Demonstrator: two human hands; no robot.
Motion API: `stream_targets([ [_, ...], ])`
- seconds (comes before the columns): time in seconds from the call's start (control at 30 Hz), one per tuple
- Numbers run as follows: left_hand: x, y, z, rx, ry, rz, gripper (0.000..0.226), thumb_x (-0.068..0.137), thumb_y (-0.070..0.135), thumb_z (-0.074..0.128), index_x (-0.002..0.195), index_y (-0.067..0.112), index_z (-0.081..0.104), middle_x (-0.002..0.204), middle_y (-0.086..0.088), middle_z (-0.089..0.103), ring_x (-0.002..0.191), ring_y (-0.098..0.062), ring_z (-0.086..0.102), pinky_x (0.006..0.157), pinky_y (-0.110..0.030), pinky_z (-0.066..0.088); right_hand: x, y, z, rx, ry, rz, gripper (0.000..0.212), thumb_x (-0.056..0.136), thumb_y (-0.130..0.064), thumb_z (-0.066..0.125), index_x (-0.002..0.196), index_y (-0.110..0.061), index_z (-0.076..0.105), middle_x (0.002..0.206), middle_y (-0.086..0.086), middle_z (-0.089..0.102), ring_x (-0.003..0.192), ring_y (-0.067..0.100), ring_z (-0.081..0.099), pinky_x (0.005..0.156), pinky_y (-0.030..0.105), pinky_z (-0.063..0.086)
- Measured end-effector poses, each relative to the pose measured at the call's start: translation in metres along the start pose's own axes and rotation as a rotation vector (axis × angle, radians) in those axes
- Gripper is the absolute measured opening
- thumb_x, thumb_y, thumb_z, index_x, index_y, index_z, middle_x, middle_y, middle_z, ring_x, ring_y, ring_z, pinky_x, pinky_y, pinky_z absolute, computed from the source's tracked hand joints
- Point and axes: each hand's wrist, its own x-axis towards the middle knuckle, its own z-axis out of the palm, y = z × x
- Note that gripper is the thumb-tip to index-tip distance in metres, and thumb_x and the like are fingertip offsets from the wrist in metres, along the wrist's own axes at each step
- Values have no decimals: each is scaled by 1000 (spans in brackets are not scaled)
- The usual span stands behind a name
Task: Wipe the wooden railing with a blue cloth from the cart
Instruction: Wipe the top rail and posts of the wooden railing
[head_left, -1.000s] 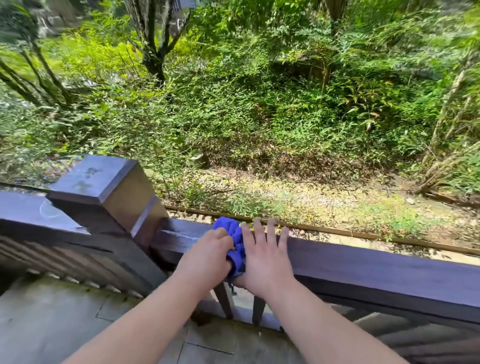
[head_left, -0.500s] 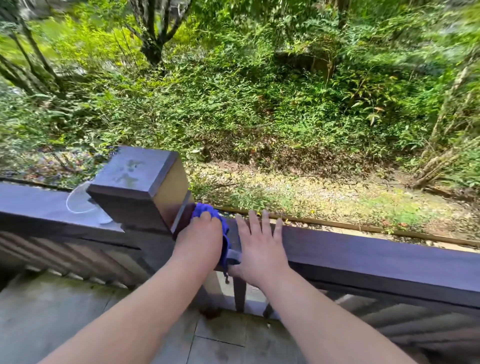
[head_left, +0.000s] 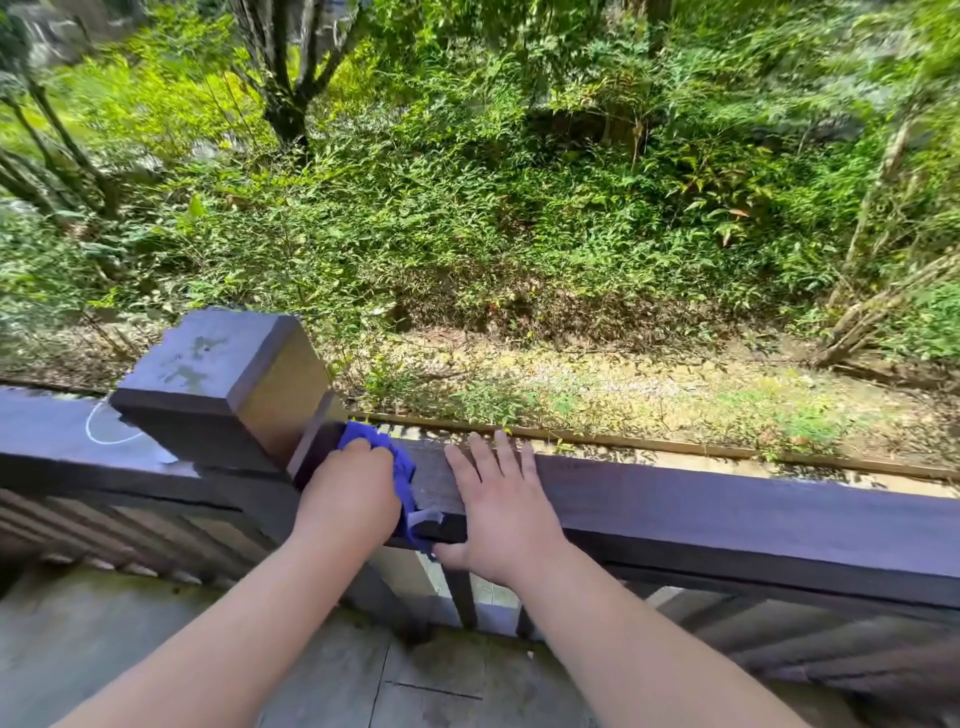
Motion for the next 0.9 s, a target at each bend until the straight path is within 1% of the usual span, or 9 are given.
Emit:
stream_targets([
  [0.07, -8, 10, 3, -56, 30, -7, 25, 83, 16, 52, 104, 22, 63, 104, -2, 56, 92, -23, 57, 67, -31, 42, -4, 6, -3, 4, 10, -8, 118, 75, -77, 61, 160, -26, -2, 171, 12, 4, 155, 40, -8, 122, 64, -6],
  [0.2, -25, 45, 11, -168, 75, 74, 26, 79, 15, 54, 102, 21, 65, 101, 0, 55, 92, -24, 55, 72, -35, 49, -10, 16, -11, -10, 15, 14, 118, 75, -69, 67, 161, -26, -3, 171, 13, 2, 155, 40, -10, 121, 64, -10],
  [0.3, -28, 67, 15, -203, 109, 121, 24, 79, 16, 53, 99, 22, 66, 97, 0, 55, 90, -24, 55, 70, -35, 46, -16, 27, -17, -22, 12, 16, 117, 77, -64, 70, 160, -27, -4, 171, 13, -2, 155, 40, -11, 120, 64, -13],
  [0.37, -26, 77, 16, -213, 118, 153, 24, 79, 16, 54, 98, 23, 66, 97, 2, 56, 91, -23, 55, 69, -34, 44, -22, 35, -22, -27, 15, 20, 118, 76, -64, 71, 160, -26, -3, 171, 14, -2, 155, 40, -11, 120, 64, -12],
  [0.53, -25, 108, 17, -326, 129, 238, 29, 74, 15, 56, 98, 25, 69, 96, 3, 58, 92, -22, 55, 71, -33, 44, -41, 62, -34, -56, 20, 54, 119, 75, -70, 68, 162, -22, 2, 171, 14, 2, 155, 39, -11, 121, 64, -11],
  [0.67, -28, 136, 16, -391, 119, 274, 23, 75, 17, 54, 92, 25, 68, 92, 6, 57, 91, -19, 54, 69, -32, 44, -58, 87, -45, -78, 12, 80, 114, 78, -69, 65, 162, -20, 5, 171, 14, 5, 155, 39, -11, 121, 65, -8],
  [0.77, -31, 152, 15, -395, 101, 289, 21, 76, 17, 52, 90, 22, 66, 90, 6, 55, 88, -18, 52, 67, -33, 44, -69, 102, -50, -87, 9, 97, 109, 80, -68, 62, 162, -21, 7, 171, 12, 7, 156, 38, -12, 121, 64, -9],
  [0.9, -35, 151, 20, -301, 87, 312, 19, 79, 16, 53, 95, 22, 61, 98, 6, 52, 94, -18, 52, 68, -33, 46, -74, 108, -50, -74, -6, 61, 110, 79, -71, 59, 161, -21, 6, 171, 11, 6, 156, 38, -12, 121, 65, -11],
])
